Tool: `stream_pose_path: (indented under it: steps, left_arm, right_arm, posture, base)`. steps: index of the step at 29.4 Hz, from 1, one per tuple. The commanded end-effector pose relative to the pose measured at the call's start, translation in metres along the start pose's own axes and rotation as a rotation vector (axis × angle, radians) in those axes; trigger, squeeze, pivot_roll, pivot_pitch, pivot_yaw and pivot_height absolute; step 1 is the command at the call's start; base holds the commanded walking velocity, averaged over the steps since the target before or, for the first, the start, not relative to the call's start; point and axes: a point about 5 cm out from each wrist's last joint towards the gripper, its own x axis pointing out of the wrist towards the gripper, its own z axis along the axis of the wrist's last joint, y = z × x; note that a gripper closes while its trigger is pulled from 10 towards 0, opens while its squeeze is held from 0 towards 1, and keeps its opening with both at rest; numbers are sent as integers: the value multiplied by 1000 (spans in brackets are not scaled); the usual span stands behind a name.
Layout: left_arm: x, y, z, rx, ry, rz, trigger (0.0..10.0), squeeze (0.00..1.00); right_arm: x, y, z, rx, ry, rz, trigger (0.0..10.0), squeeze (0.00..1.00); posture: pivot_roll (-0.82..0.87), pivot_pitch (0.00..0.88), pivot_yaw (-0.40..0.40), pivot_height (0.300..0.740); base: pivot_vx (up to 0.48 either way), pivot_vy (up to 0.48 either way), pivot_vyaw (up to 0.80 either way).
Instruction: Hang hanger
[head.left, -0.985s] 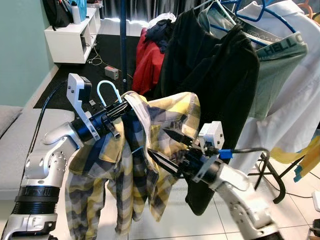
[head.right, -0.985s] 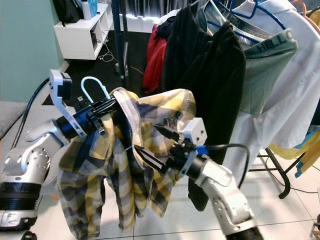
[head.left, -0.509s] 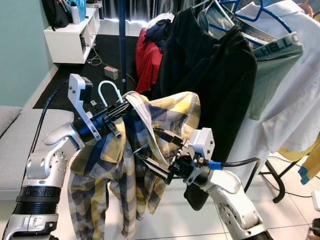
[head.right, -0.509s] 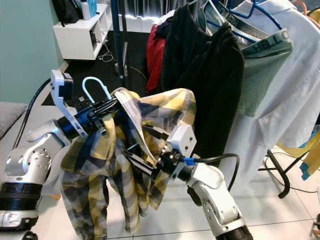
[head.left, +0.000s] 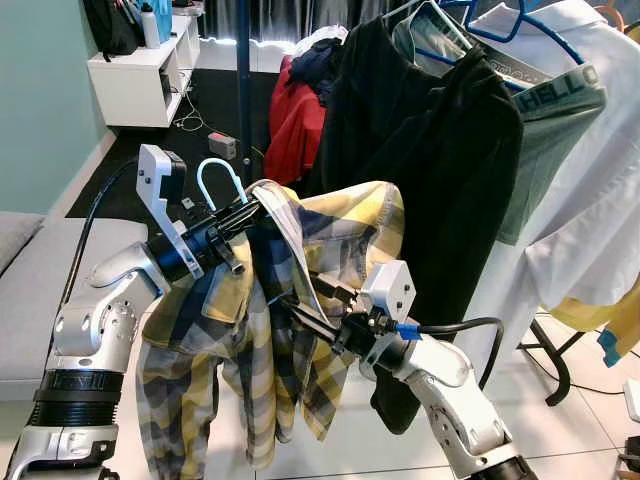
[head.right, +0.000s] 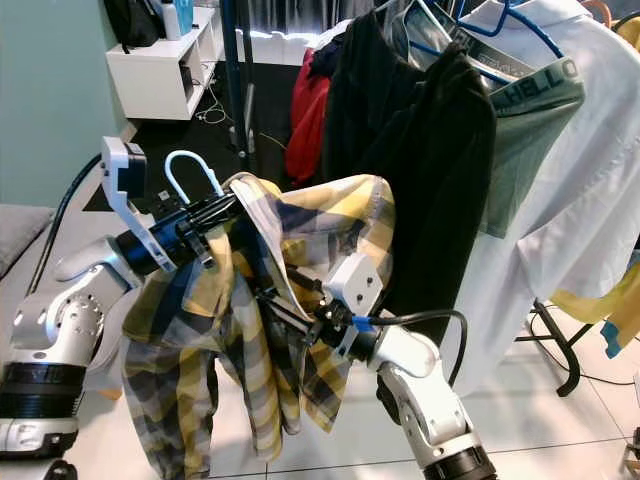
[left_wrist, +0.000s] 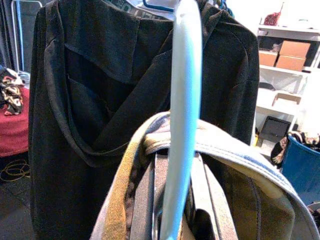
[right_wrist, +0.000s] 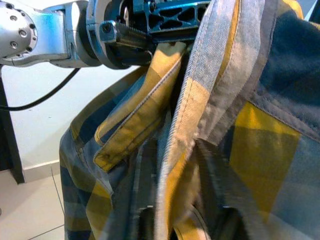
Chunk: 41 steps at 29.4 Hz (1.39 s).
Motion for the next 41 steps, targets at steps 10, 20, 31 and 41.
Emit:
stream_pose_path:
  steps: [10,20,31,41]
  left_arm:
    - [6,-2,15,41,-62,-21,10000,0]
    - [7,5,17,58,-65,27,10000,0]
    - [8,12,23,73,-83,62,10000,0]
    - [5,24,34,100,-113,119,10000,0]
  right_arm:
    - [-2,3,-4,-19,2,17,0,0]
    - [-19,21,-27,-26,137,109,0,0]
    - [-61,29,-56,-25,335,86,0,0]
    - [-89,21,-69,-57,470,28,0,0]
  posture:
    - [-9,195,-55,740]
    - [-9,187,-57,740]
    - [-11,177,-54,740]
    - [-8,175,-52,740]
  base:
    - [0,0,0]
    - [0,0,0]
    - [0,0,0]
    - [0,0,0]
